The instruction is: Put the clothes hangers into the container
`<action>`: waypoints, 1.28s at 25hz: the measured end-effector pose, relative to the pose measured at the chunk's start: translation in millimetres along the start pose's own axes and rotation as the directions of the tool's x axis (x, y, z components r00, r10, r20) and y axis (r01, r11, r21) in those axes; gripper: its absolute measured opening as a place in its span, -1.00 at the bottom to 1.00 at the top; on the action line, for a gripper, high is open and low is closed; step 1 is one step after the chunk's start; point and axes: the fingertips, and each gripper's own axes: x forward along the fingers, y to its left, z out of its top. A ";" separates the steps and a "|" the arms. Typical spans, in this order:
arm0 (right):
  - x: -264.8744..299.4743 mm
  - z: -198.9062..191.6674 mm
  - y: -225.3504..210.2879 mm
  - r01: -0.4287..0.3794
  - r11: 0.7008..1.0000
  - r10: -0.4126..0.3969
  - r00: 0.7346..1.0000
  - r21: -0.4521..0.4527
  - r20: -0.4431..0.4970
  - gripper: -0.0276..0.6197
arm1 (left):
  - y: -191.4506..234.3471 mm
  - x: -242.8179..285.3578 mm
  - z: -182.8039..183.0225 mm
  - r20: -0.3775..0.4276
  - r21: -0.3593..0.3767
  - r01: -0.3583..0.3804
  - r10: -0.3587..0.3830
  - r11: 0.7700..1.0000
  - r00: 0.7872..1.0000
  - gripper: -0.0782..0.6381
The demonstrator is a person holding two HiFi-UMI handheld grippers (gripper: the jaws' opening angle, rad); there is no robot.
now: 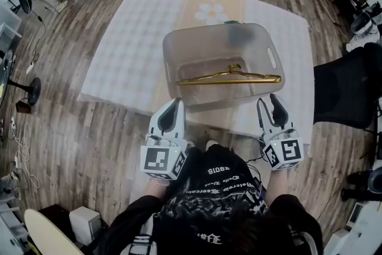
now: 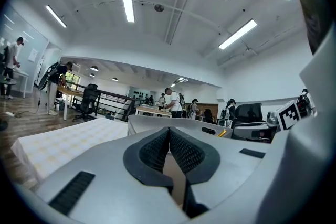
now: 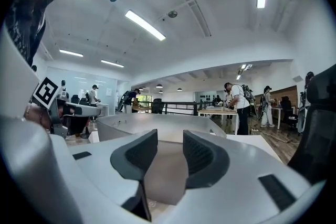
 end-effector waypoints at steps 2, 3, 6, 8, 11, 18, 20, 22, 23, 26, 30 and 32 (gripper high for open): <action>-1.3 1.4 0.2 0.004 1.000 -0.004 1.000 -0.009 0.004 -0.48 | -2.8 0.4 -2.6 -0.008 0.024 0.003 -0.003 1.000 1.000 -0.73; -1.7 1.1 1.0 0.003 1.000 -0.003 1.000 -0.012 0.004 -0.54 | -3.8 0.6 -4.4 -0.016 0.042 0.000 0.001 0.999 1.000 -0.73; -2.8 -1.1 1.4 0.004 1.000 -0.004 1.000 -0.005 0.001 -0.73 | -6.7 -0.5 -7.7 -0.028 0.043 0.005 -0.003 0.999 1.000 -0.73; -3.2 -1.6 -1.1 0.017 1.000 -0.017 1.000 0.002 0.004 -0.78 | -8.9 -1.2 -8.3 -0.022 0.024 0.019 -0.019 1.000 1.000 -0.73; -5.7 1.2 -7.2 0.070 0.998 -0.070 0.997 -0.002 0.024 -0.89 | -14.8 -2.6 -6.7 -0.013 0.016 0.051 -0.051 0.999 0.999 -0.73; -7.5 1.7 -4.3 0.080 0.996 -0.079 0.997 -0.046 0.018 -0.89 | -25.4 -1.8 -8.7 -0.016 0.017 0.080 -0.080 0.997 0.997 -0.73; -9.3 1.5 -3.8 0.087 0.995 -0.087 0.996 -0.057 0.012 -0.89 | -26.0 -2.6 -9.3 -0.019 0.017 0.076 -0.076 0.997 0.997 -0.73; -10.7 2.3 -4.2 0.093 0.994 -0.093 0.996 -0.062 0.015 -0.89 | -26.1 -2.4 -10.2 -0.022 0.017 0.074 -0.074 0.997 0.997 -0.73; -11.1 2.4 -4.8 0.096 0.993 -0.095 0.995 -0.065 0.015 -0.89 | -26.2 -1.8 -11.2 -0.023 0.017 0.075 -0.075 0.997 0.997 -0.73; -11.6 -0.7 -7.0 0.104 0.992 -0.104 0.995 -0.076 0.003 -0.89 | -27.3 -0.8 -14.1 -0.025 0.019 0.077 -0.076 0.997 0.997 -0.73; -12.1 -7.0 -7.2 0.111 0.990 -0.113 0.993 -0.090 -0.020 -0.89 | -27.8 -2.4 -16.9 -0.038 0.019 0.072 -0.072 0.997 0.997 -0.73; -12.6 -8.0 -7.4 0.113 0.989 -0.115 0.993 -0.095 -0.026 -0.89 | -28.4 -3.4 -17.9 -0.041 0.015 0.075 -0.074 0.997 0.996 -0.73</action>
